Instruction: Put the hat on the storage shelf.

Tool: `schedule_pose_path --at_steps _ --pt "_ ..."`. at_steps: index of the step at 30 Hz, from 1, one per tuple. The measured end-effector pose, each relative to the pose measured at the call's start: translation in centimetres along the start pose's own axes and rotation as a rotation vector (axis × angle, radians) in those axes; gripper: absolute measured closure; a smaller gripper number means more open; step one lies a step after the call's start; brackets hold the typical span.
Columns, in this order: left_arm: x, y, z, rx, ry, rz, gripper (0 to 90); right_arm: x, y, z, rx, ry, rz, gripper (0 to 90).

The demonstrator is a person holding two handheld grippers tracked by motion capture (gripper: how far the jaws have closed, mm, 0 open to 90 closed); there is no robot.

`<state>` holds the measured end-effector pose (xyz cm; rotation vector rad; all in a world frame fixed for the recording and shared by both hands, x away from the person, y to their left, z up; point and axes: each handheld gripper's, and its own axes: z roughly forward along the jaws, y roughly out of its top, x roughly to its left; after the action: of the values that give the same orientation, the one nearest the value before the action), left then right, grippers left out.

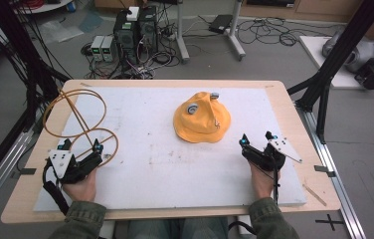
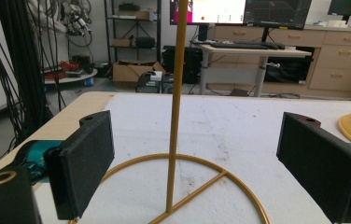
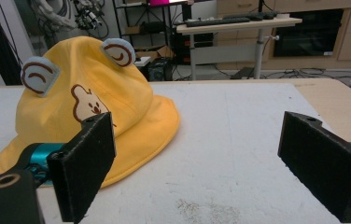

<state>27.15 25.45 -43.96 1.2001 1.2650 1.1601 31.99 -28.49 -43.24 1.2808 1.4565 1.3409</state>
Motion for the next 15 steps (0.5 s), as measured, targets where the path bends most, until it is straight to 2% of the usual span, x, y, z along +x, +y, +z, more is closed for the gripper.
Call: schedule_pose_path --at_steps 15 --pt "0.02 -0.07 -0.01 0.007 -0.004 0.003 11.5 0.07 -0.02 0.12 0.006 0.013 0.015 10.9"
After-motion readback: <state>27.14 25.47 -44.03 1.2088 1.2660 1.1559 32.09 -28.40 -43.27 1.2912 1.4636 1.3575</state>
